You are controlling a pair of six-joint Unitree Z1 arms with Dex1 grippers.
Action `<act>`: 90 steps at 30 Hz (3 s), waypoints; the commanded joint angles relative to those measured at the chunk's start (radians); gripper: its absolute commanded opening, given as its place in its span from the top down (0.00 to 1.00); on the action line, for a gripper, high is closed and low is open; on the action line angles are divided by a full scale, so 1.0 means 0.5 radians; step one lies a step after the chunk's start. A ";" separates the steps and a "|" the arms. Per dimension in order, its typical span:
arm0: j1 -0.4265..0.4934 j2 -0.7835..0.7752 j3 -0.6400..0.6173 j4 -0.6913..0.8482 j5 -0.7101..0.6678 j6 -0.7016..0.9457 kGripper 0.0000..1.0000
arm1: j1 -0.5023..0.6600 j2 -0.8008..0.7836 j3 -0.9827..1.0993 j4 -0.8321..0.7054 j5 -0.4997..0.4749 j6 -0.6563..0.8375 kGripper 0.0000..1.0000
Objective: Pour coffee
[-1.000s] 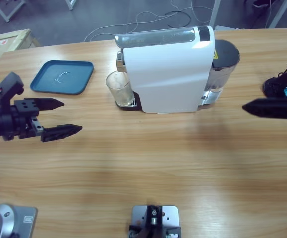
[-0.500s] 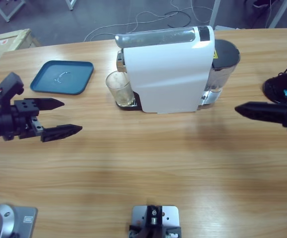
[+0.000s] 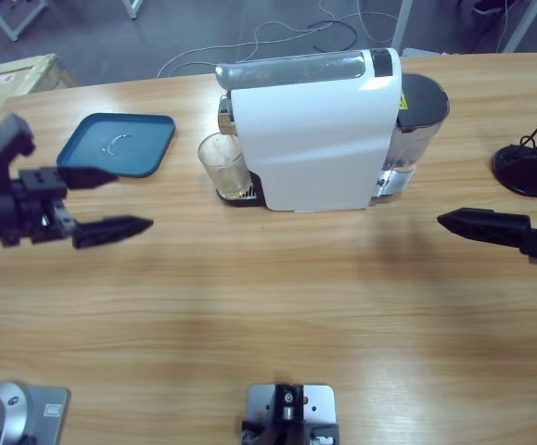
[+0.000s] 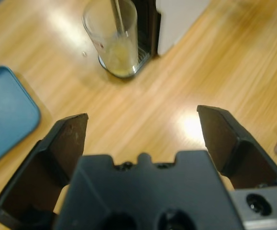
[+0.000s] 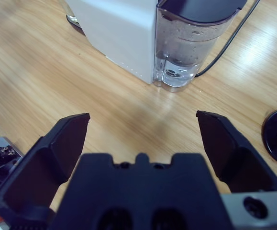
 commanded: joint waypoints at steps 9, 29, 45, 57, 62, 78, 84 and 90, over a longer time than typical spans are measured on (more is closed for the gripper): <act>-0.019 0.029 -0.152 -0.008 -0.011 -0.007 0.02 | 0.025 -0.010 0.124 -0.070 0.018 0.022 0.00; -0.019 0.064 -0.137 -0.005 0.004 -0.008 0.02 | 0.025 -0.014 0.170 -0.105 0.018 0.022 0.00; -0.019 0.080 -0.124 -0.005 0.005 -0.010 0.02 | 0.025 -0.021 0.229 -0.153 0.008 0.022 0.00; 0.001 0.036 -0.100 -0.076 -0.035 0.006 0.02 | 0.025 0.009 0.239 -0.165 0.018 0.022 0.00; 0.157 0.229 -0.088 -0.248 -0.130 0.317 0.02 | 0.025 0.018 0.243 -0.165 0.027 0.022 0.00; 0.212 1.035 -0.014 -1.047 -0.435 0.414 0.02 | 0.025 0.112 0.235 -0.165 0.067 0.022 0.00; 0.211 1.170 0.030 -1.340 -0.454 0.407 0.02 | 0.025 0.157 0.222 -0.165 0.073 0.022 0.00; 0.201 1.254 0.044 -1.507 -0.490 0.398 0.02 | 0.025 0.171 0.220 -0.165 0.073 0.022 0.00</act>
